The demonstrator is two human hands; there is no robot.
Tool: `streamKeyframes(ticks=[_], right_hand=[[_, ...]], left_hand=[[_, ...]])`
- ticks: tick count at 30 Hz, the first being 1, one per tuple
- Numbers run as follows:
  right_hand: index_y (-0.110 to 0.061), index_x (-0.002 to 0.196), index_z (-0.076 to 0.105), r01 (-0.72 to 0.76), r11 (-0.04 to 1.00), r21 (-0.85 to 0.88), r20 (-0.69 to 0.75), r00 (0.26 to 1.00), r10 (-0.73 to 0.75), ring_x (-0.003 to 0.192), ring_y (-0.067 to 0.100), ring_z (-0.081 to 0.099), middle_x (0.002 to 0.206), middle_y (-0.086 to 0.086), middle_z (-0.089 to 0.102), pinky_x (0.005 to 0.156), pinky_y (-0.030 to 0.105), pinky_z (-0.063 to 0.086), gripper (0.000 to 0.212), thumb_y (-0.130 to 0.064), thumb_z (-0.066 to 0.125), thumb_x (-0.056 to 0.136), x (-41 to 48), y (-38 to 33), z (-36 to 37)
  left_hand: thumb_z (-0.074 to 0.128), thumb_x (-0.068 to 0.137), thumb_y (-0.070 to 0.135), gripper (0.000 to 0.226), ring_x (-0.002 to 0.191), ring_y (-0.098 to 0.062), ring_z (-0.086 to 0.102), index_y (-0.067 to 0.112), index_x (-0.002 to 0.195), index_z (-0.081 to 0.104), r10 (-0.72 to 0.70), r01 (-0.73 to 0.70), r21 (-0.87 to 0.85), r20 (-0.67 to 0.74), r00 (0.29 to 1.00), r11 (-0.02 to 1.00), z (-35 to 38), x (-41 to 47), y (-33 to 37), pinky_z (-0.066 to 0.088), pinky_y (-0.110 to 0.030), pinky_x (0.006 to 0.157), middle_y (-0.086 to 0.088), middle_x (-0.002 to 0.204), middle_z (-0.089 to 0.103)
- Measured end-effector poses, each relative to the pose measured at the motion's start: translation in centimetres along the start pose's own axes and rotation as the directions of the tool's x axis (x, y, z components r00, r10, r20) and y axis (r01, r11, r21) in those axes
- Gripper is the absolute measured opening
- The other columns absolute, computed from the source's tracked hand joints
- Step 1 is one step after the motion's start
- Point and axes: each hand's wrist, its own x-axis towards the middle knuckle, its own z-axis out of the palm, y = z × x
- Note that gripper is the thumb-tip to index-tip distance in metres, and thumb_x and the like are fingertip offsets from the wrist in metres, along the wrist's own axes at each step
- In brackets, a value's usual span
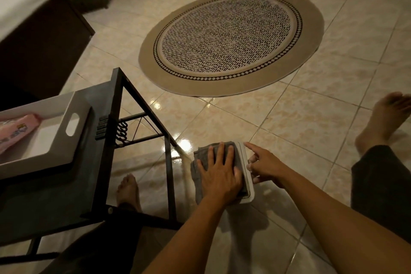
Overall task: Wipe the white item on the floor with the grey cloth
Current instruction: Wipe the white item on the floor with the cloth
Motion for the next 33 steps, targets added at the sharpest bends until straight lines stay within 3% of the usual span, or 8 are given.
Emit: streamKeyframes(ticks=[3,7,12,15,20,23,26,33], right_hand=[[-0.033,0.153,0.030,-0.015,0.999,-0.034,-0.014,1.000,0.015,0.066,0.020,0.057,0.086,0.011,0.055,0.057,0.034,0.059,0.080,0.013,0.047,0.090,0.9,-0.3,0.5],[-0.034,0.154,0.029,-0.005,1.000,0.019,-0.005,1.000,0.005,0.067,0.021,0.059,0.089,0.011,0.054,0.056,0.033,0.060,0.082,0.012,0.052,0.090,0.6,-0.1,0.4],[-0.033,0.154,0.032,-0.004,1.000,-0.013,-0.009,1.000,0.004,0.068,0.022,0.056,0.087,0.009,0.054,0.065,0.041,0.063,0.082,0.014,0.048,0.088,0.6,-0.8,0.6],[-0.035,0.153,0.031,-0.001,1.000,-0.027,-0.006,1.000,0.000,0.067,0.021,0.059,0.089,0.011,0.056,0.061,0.038,0.062,0.081,0.012,0.049,0.090,0.7,-0.9,0.4],[-0.035,0.151,0.033,-0.007,1.000,-0.016,0.008,1.000,0.007,0.062,0.019,0.061,0.092,0.011,0.055,0.056,0.034,0.060,0.079,0.014,0.049,0.090,0.1,-0.9,0.5],[-0.034,0.149,0.035,-0.008,1.000,-0.026,0.001,1.000,0.008,0.066,0.022,0.060,0.091,0.012,0.055,0.065,0.044,0.063,0.077,0.013,0.046,0.090,0.4,-1.0,0.4],[-0.036,0.148,0.035,-0.005,0.997,-0.072,0.002,1.000,0.005,0.069,0.023,0.061,0.088,0.013,0.058,0.072,0.049,0.063,0.075,0.011,0.045,0.090,0.3,-1.2,0.4],[-0.032,0.142,0.042,0.029,0.997,-0.070,0.011,1.000,-0.028,0.069,0.023,0.061,0.093,0.011,0.053,0.065,0.041,0.062,0.068,0.011,0.051,0.089,1.3,-2.3,0.2]], left_hand=[[0.029,0.100,0.048,0.064,0.153,-0.026,-0.009,0.031,0.159,0.012,0.042,-0.044,-0.057,-0.028,0.999,0.997,-2.7,-0.9,2.0,-0.012,-0.061,0.115,0.002,0.169,-0.004],[0.025,0.101,0.047,0.066,0.152,-0.023,-0.016,0.031,0.160,0.002,0.007,-0.008,-0.027,-0.033,0.999,1.000,-3.2,0.3,1.0,-0.016,-0.060,0.114,0.001,0.168,-0.012],[0.006,0.090,0.053,0.073,0.152,-0.025,-0.019,0.032,0.160,-0.003,0.029,-0.029,-0.005,0.012,1.000,1.000,-2.8,-1.4,1.8,-0.022,-0.058,0.112,0.002,0.167,-0.017],[0.014,0.097,0.050,0.067,0.152,-0.026,-0.016,0.032,0.160,-0.002,0.039,-0.039,-0.013,-0.024,0.999,0.999,-3.0,-0.3,2.4,-0.015,-0.062,0.116,0.001,0.168,-0.014],[0.023,0.099,0.047,0.068,0.152,-0.028,-0.016,0.032,0.159,-0.004,-0.121,0.120,-0.060,-0.007,0.993,0.991,-3.2,-1.6,0.5,-0.009,-0.067,0.116,0.000,0.168,-0.012],[0.008,0.092,0.051,0.071,0.152,-0.027,-0.016,0.033,0.160,0.000,-0.050,0.050,-0.035,0.011,0.999,0.998,-3.1,-2.3,2.3,-0.013,-0.065,0.116,0.001,0.168,-0.010],[0.018,0.096,0.048,0.067,0.153,-0.025,-0.014,0.033,0.160,0.004,-0.030,0.029,-0.047,-0.016,0.999,0.998,-3.3,-0.9,2.5,-0.015,-0.065,0.116,0.003,0.169,-0.007],[0.025,0.101,0.047,0.064,0.152,-0.020,-0.016,0.036,0.159,0.002,-0.065,0.065,-0.065,0.008,0.998,0.996,-3.6,-1.7,1.4,-0.011,-0.067,0.115,0.007,0.168,-0.011]])
